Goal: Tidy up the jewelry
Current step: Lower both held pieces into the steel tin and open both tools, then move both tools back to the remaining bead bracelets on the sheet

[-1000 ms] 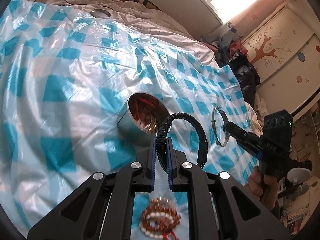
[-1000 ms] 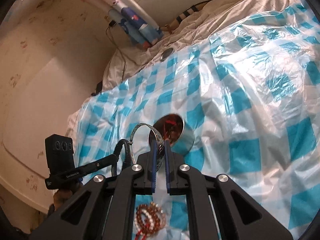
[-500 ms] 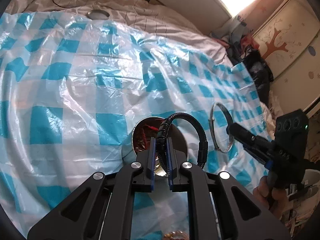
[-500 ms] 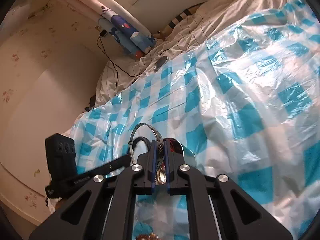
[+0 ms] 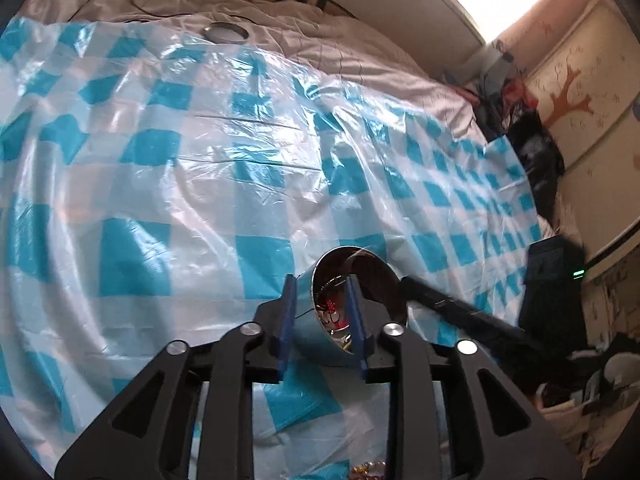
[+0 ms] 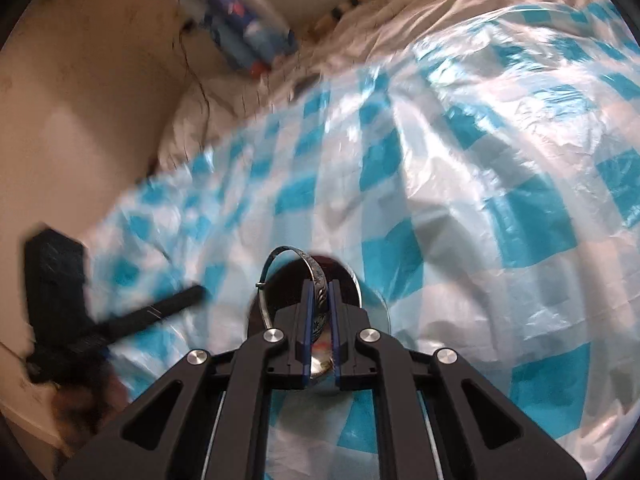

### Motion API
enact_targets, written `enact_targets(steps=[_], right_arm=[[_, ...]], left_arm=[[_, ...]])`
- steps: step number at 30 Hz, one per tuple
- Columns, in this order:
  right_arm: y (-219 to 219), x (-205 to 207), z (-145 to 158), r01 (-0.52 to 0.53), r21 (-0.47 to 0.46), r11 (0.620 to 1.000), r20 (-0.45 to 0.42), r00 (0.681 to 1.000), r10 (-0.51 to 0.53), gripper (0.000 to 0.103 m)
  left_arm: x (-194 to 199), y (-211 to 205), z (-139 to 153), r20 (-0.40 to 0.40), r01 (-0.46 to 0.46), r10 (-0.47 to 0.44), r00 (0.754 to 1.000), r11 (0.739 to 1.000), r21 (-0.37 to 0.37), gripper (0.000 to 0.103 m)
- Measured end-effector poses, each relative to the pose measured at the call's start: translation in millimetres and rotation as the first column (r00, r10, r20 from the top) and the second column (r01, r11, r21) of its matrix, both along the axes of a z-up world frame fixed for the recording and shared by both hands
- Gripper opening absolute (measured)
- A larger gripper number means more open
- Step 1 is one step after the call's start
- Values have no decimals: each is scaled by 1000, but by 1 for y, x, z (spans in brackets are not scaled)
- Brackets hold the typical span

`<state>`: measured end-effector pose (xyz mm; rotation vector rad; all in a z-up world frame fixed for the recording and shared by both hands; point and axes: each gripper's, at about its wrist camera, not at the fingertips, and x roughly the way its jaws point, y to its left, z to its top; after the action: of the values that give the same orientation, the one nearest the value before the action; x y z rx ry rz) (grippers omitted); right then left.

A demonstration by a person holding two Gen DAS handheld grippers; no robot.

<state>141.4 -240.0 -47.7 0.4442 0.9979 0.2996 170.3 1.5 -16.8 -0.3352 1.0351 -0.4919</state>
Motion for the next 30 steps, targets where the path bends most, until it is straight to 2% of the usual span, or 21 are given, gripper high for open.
enact_targets(steps=[1,3,4,5,9,11,12,17,21,23,26,30], right_arm=[[1,-1,0,4,-1,1000,5,1000,-4,25],[2,-3,6,11,-21,1000,19,1000,-11,28],[2,-6,11,17,-30,999,34,999,-16,34],[0,-7,16,22,-31,999,48,999,-20,41],[-3,-25,37,13,-61,998,90,996,-8,52],[-5,-37,41,-6,-65,998,90,996,12,65],[-6,-42,41,-12,-65,998,86,996,18,68],[-8,-72,30,-69,-73,995,17,997,70,70],[-7,-101,28,-107,-87,990,-4,994,107,71],[-5,-109,30,-121,-96,988,0,993,122,75],[-2,-120,31,-137,-113,984,-2,991,137,76],[-7,-124,28,-129,-85,988,-18,992,128,76]], left_arm=[[-2,2,1,-1,-6,6,1000,1000,-5,26],[-8,7,1,-4,-11,11,1000,1000,-12,29],[-10,7,1,-6,-9,9,1000,1000,-13,29],[-12,6,2,-6,-3,3,1000,1000,-11,32],[-23,-5,4,6,37,-37,999,999,0,41],[-31,-9,2,5,55,-55,998,998,10,44],[-39,-11,0,1,67,-67,998,998,17,47],[-80,-15,-23,-54,138,-135,989,988,61,50],[-113,-26,-38,-83,239,-231,969,965,108,50],[-124,-29,-43,-93,278,-268,959,954,110,51],[-133,-26,-50,-116,296,-283,952,949,108,51],[-141,-21,-55,-138,318,-305,942,945,80,51]])
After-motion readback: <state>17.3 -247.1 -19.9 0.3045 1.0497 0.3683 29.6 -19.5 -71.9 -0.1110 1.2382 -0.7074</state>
